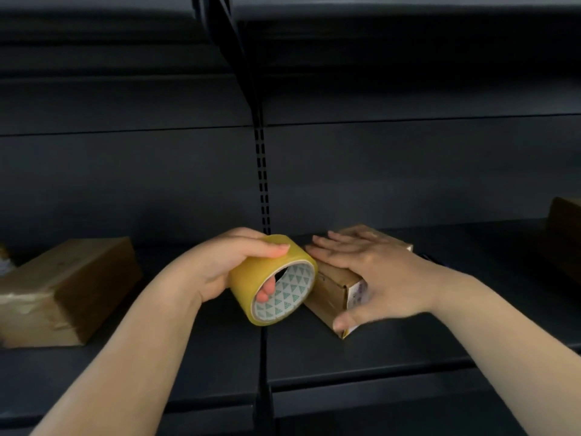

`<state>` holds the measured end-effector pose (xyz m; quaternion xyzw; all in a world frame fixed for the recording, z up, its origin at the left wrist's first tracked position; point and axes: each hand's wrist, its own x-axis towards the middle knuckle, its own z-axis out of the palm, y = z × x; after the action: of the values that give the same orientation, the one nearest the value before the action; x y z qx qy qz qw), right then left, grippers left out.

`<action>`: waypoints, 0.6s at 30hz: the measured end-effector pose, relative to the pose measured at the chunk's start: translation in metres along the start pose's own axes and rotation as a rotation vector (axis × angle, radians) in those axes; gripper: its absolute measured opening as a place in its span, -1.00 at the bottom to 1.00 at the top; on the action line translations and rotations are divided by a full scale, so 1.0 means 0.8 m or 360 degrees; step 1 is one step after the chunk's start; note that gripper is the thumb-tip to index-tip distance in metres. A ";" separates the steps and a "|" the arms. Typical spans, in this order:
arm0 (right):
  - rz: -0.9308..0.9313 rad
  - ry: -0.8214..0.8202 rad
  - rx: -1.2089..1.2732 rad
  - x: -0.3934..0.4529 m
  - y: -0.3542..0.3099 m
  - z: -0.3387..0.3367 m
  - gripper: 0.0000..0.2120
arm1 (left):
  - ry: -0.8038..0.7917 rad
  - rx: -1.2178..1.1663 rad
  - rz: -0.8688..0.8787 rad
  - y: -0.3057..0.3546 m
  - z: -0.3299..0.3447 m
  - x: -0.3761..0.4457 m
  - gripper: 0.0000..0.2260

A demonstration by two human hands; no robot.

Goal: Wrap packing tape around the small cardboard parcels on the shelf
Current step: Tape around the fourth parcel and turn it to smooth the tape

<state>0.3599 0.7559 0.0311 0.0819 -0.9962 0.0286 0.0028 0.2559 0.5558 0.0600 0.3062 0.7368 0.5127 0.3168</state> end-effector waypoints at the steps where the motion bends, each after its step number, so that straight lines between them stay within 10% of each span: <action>1: 0.0031 0.0064 -0.0027 0.000 -0.001 0.003 -0.02 | 0.0028 -0.0032 -0.0012 -0.001 0.000 0.001 -0.77; 18: 0.0321 0.0414 -0.0069 0.026 -0.026 0.019 -0.14 | 0.0131 0.0967 -0.0532 -0.006 -0.038 0.018 -0.65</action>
<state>0.3425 0.7315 0.0172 -0.0231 -0.9910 0.0177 0.1305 0.2228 0.5485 0.0617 0.2408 0.9080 0.2229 0.2606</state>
